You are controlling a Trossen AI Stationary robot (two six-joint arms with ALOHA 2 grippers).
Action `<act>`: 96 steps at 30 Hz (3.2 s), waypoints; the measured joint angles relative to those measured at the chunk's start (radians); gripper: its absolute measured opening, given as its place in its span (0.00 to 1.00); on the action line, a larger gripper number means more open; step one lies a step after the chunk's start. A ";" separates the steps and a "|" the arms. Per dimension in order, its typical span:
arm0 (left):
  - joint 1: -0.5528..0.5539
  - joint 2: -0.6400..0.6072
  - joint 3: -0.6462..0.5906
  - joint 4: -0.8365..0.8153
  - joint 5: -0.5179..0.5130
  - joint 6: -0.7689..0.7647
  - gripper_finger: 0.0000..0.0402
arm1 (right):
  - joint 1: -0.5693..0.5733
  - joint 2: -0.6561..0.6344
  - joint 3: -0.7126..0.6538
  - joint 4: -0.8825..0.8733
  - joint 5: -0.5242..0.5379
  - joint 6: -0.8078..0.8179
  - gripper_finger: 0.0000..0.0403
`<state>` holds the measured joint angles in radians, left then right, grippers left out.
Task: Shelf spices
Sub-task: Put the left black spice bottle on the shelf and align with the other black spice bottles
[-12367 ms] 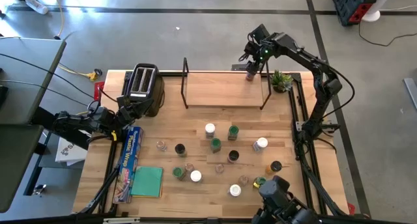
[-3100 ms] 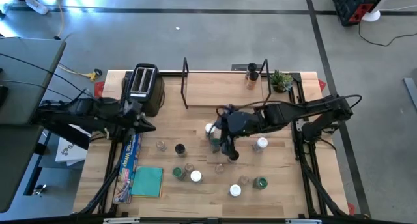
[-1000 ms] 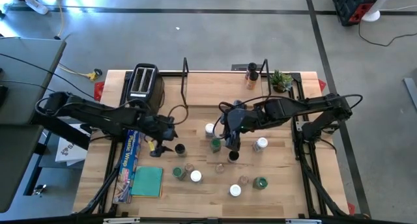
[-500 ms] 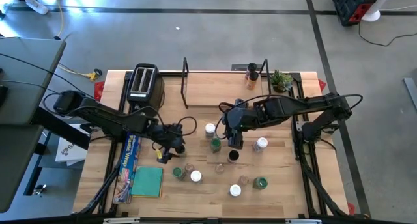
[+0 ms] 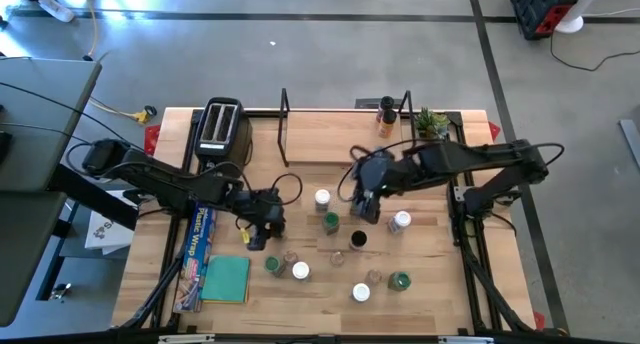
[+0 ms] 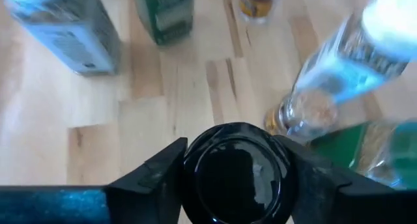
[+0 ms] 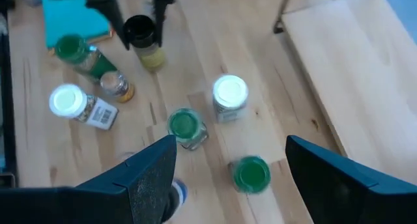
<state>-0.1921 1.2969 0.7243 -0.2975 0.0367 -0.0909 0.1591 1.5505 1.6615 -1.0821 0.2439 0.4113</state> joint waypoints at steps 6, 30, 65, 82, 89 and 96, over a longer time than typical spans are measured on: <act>0.089 -0.004 0.172 -0.127 -0.004 0.022 0.48 | -0.024 -0.097 0.000 -0.116 0.100 0.083 0.70; 0.515 0.850 1.332 -0.308 0.060 0.183 0.48 | -0.004 -0.354 -0.001 -0.487 0.266 0.307 0.70; 0.552 0.985 1.454 -0.331 -0.014 0.270 0.70 | 0.000 -0.424 -0.012 -0.483 0.310 0.323 0.70; 0.502 0.475 1.456 -0.831 -0.304 0.030 0.70 | -0.431 -0.321 -0.315 0.222 -0.163 -0.373 0.67; 0.471 0.312 1.333 -0.952 -0.382 -0.037 0.70 | -0.585 -0.144 -0.216 0.287 -0.337 -0.462 0.67; 0.478 0.026 0.885 -0.679 -0.386 -0.065 0.70 | -0.642 0.027 -0.044 0.188 -0.376 -0.471 0.67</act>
<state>0.2862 1.3230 1.6092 -0.9767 -0.3489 -0.1564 -0.4830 1.5778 1.6172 -0.8938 -0.1326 -0.0596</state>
